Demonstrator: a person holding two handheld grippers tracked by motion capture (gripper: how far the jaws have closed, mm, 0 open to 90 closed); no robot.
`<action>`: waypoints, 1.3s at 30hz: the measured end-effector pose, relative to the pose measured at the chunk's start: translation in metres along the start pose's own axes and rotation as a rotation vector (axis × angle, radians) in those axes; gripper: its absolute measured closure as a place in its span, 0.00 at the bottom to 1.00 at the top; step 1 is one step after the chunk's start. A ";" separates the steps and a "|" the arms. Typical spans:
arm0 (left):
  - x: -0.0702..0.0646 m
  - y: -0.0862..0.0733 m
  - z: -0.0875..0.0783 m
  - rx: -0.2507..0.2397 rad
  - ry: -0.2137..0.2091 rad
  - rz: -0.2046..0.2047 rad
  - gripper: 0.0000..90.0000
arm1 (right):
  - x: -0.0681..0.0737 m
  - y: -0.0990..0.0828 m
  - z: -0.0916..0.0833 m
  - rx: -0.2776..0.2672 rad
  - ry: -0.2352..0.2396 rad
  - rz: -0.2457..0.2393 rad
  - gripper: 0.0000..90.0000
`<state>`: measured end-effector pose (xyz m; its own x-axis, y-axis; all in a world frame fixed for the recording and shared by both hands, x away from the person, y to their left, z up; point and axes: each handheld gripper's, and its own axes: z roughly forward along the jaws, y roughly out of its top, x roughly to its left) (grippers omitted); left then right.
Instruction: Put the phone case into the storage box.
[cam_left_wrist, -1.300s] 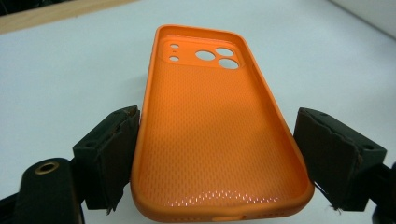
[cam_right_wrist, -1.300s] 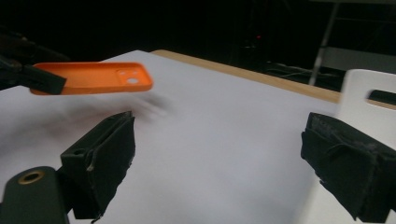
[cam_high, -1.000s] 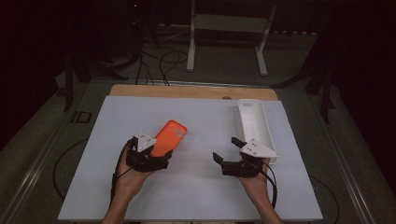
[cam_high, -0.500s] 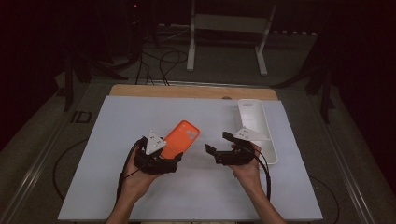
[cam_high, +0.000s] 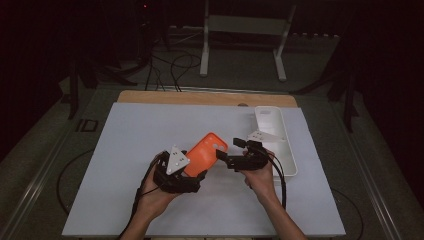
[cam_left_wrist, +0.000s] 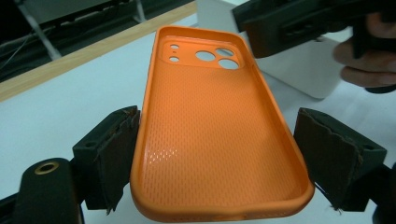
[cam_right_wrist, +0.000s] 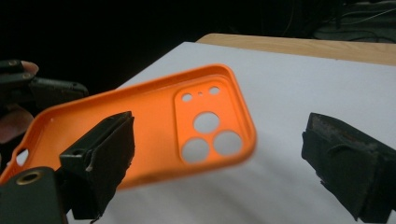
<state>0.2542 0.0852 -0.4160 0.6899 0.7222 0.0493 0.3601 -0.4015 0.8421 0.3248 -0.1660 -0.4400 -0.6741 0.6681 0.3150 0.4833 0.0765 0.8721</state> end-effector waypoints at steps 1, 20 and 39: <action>-0.001 0.000 0.000 -0.002 0.001 0.004 0.19 | 0.000 0.000 0.001 -0.001 0.005 0.006 0.11; -0.008 0.003 0.002 -0.057 -0.048 0.001 0.19 | -0.005 -0.002 0.007 0.057 0.138 0.161 0.18; -0.015 -0.007 0.028 0.052 -0.023 0.040 0.18 | 0.004 0.001 -0.001 0.047 0.271 0.244 0.65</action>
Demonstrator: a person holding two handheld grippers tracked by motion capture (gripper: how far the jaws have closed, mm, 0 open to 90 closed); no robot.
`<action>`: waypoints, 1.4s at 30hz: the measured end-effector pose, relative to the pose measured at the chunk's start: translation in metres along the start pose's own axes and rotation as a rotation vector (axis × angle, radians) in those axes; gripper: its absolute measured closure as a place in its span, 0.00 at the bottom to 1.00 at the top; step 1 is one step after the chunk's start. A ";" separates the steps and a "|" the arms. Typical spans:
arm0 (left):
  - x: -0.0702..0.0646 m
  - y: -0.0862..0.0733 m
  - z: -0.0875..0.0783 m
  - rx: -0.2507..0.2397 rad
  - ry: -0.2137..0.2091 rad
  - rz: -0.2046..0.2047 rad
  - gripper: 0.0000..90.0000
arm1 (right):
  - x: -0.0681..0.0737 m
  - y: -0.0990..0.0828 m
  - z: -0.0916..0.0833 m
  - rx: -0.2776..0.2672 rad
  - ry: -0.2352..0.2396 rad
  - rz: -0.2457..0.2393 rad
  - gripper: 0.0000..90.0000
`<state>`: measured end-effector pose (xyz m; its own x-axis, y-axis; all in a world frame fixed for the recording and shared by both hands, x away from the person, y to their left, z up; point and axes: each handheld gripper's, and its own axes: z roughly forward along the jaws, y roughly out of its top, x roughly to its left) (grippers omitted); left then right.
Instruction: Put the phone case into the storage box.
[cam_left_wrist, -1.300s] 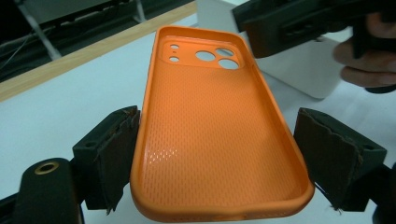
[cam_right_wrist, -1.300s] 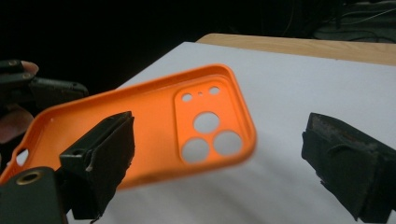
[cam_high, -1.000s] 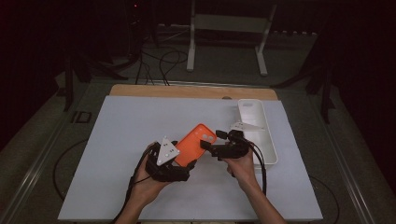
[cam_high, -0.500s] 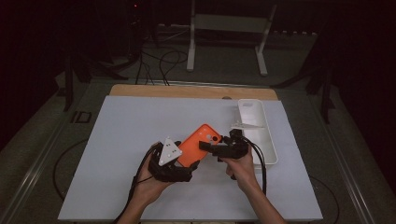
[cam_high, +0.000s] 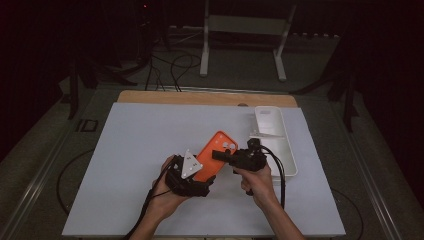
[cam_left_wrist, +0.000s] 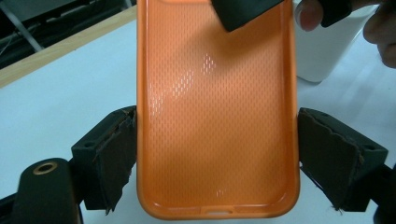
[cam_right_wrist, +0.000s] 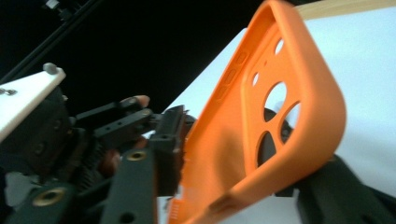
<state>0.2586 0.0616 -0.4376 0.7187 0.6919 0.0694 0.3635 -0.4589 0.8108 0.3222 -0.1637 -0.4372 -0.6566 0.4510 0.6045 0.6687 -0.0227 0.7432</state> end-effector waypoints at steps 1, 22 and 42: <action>0.000 0.000 0.000 0.002 0.003 0.001 0.18 | 0.001 0.000 0.001 0.002 -0.005 -0.002 0.69; 0.001 -0.005 0.007 0.023 0.026 -0.018 0.11 | 0.011 0.001 0.001 -0.014 -0.094 -0.073 0.93; 0.022 -0.008 -0.010 -0.029 -0.011 -0.084 0.12 | 0.013 0.001 -0.007 -0.012 -0.111 -0.128 0.93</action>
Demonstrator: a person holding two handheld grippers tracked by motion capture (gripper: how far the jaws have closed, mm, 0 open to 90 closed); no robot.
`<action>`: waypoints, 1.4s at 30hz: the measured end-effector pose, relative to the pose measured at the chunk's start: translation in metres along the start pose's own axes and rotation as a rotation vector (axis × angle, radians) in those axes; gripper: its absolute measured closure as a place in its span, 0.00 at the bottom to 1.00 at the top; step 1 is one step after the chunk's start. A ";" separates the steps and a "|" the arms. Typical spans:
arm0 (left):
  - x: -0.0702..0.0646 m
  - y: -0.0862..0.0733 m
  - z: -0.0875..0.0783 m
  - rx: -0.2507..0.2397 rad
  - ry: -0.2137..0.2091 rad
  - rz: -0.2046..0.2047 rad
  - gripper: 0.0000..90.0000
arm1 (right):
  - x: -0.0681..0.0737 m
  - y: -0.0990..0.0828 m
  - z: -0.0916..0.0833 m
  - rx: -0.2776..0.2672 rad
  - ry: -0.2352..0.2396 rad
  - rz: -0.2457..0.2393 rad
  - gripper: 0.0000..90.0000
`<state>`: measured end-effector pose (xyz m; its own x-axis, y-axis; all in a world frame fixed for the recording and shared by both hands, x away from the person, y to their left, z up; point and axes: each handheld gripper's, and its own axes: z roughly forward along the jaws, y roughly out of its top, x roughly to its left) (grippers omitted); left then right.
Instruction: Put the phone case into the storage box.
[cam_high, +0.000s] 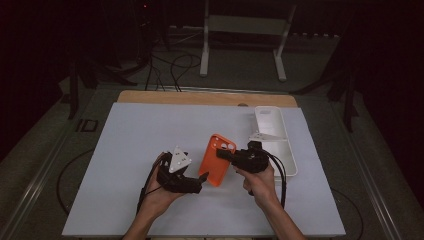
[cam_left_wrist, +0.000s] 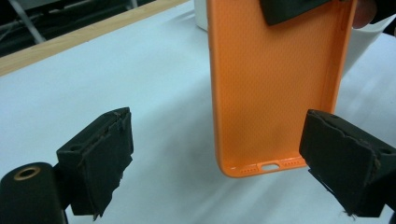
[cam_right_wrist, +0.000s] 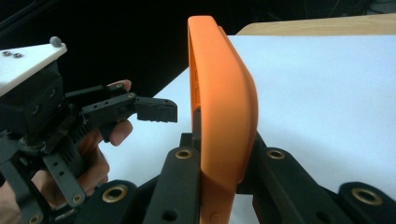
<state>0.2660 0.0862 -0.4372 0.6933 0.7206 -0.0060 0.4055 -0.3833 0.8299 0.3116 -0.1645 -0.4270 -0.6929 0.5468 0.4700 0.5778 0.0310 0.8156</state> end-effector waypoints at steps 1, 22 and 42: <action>0.001 0.000 0.000 0.001 -0.006 -0.002 0.12 | 0.000 0.000 -0.001 -0.002 0.001 -0.005 0.93; 0.003 -0.007 0.006 0.002 -0.114 -0.005 0.16 | 0.006 -0.002 -0.009 -0.020 0.061 -0.062 0.93; 0.005 -0.008 0.009 -0.008 -0.223 -0.019 0.37 | 0.008 -0.002 -0.007 -0.022 0.107 -0.094 0.93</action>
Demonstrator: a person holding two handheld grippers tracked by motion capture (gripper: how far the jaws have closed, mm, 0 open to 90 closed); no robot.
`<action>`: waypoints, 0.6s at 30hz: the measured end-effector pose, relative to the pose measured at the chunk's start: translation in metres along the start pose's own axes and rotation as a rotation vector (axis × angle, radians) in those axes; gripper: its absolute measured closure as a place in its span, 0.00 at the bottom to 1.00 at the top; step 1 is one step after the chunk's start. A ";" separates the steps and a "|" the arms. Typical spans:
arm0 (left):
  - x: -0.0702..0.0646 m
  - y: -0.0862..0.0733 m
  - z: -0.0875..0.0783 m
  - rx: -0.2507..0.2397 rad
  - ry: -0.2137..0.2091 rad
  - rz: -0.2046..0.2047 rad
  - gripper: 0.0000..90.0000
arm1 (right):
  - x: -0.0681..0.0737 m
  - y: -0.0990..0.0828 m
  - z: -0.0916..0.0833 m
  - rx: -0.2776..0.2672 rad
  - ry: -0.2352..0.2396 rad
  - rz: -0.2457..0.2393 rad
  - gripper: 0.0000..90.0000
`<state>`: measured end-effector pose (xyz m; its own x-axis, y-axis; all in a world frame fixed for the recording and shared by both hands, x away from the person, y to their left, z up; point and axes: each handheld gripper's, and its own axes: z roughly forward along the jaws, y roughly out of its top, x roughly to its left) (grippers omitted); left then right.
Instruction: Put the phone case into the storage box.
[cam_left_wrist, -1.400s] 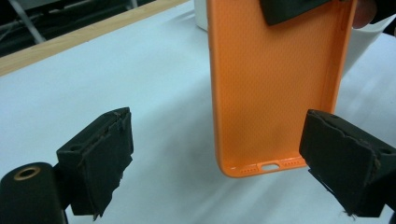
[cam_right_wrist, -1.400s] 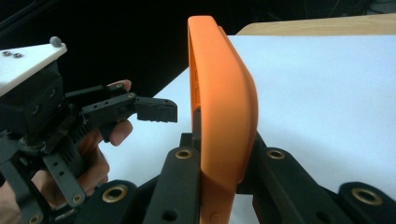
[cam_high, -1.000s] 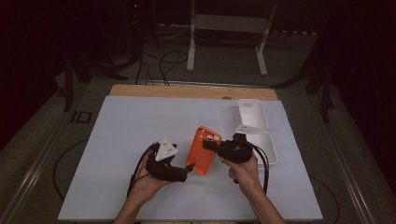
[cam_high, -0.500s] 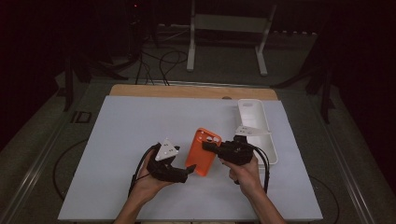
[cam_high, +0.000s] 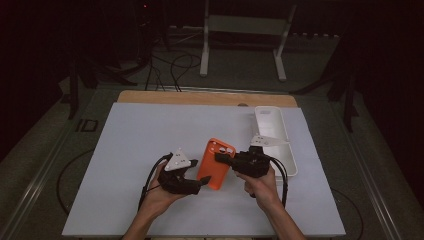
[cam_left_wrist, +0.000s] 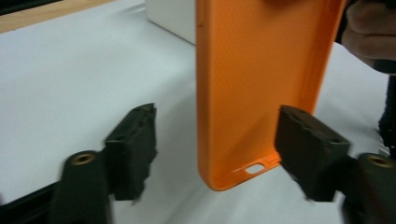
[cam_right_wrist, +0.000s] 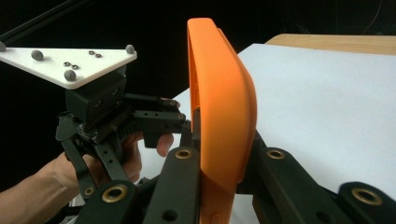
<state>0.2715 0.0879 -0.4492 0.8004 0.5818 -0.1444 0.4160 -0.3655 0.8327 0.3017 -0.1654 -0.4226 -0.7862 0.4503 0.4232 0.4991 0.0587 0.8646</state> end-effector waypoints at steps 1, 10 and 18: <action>0.000 0.000 0.000 0.000 0.000 0.001 0.37 | 0.000 0.000 0.000 0.001 0.000 0.002 0.93; 0.000 0.000 0.004 0.010 -0.067 -0.001 0.53 | 0.001 -0.001 0.001 0.004 0.024 -0.011 0.93; 0.000 0.000 0.007 0.019 -0.111 0.005 0.56 | 0.004 -0.002 0.004 0.012 0.067 -0.031 0.93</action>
<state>0.2741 0.0831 -0.4531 0.8451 0.4961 -0.1992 0.4189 -0.3828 0.8234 0.2987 -0.1605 -0.4236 -0.8238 0.3873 0.4139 0.4782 0.0828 0.8743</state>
